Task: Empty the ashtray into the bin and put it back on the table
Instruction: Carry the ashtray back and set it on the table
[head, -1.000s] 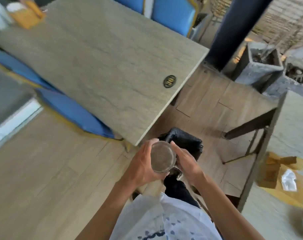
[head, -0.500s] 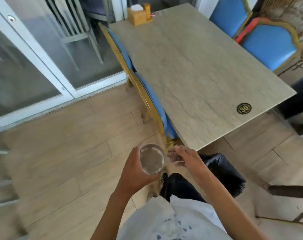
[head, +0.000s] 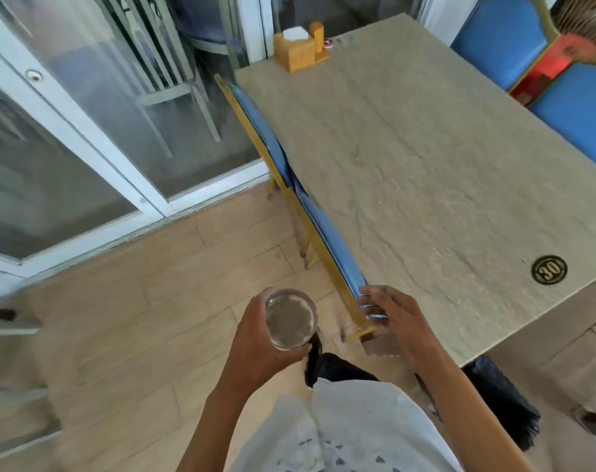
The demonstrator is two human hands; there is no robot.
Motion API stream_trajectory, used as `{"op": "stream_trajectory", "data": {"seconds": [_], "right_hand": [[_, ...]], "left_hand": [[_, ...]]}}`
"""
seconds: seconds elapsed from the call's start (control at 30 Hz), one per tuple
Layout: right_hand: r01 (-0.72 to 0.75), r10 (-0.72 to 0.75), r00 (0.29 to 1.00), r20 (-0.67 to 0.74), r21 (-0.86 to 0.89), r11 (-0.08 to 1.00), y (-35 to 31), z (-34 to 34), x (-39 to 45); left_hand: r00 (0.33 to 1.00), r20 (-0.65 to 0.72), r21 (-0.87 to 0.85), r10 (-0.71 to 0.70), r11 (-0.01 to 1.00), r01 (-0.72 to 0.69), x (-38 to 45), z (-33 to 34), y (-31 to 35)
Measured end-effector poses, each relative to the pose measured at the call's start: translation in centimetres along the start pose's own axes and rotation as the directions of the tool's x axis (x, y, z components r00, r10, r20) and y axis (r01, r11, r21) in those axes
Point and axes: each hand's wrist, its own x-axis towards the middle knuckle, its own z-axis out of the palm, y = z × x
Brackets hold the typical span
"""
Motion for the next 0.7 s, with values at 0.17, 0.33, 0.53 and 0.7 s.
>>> {"op": "stream_trajectory", "data": {"seconds": [0.17, 0.33, 0.53, 0.7], "right_hand": [[0.048, -0.048, 0.999, -0.019, 0.016, 0.999, -4.9, 1.8, 5.8], [0.073, -0.073, 0.997, -0.004, -0.008, 0.997, -9.1, 5.1, 10.9], [0.079, -0.073, 0.989, -0.13, 0.044, 0.996, -12.4, 9.4, 15.7], [0.09, -0.04, 0.945, -0.325, 0.142, 0.986, -14.3, 13.1, 18.3]], "left_hand": [[0.999, 0.03, 0.023, 0.042, 0.999, -0.043, 6.6, -3.6, 1.1], [0.997, 0.028, -0.017, 0.076, 0.997, -0.075, 12.5, -6.8, 1.2], [0.981, 0.11, -0.037, 0.158, 0.987, -0.155, 20.3, -11.6, -0.5], [0.936, 0.227, -0.028, 0.27, 0.962, -0.271, 27.6, -15.8, -1.8]]}}
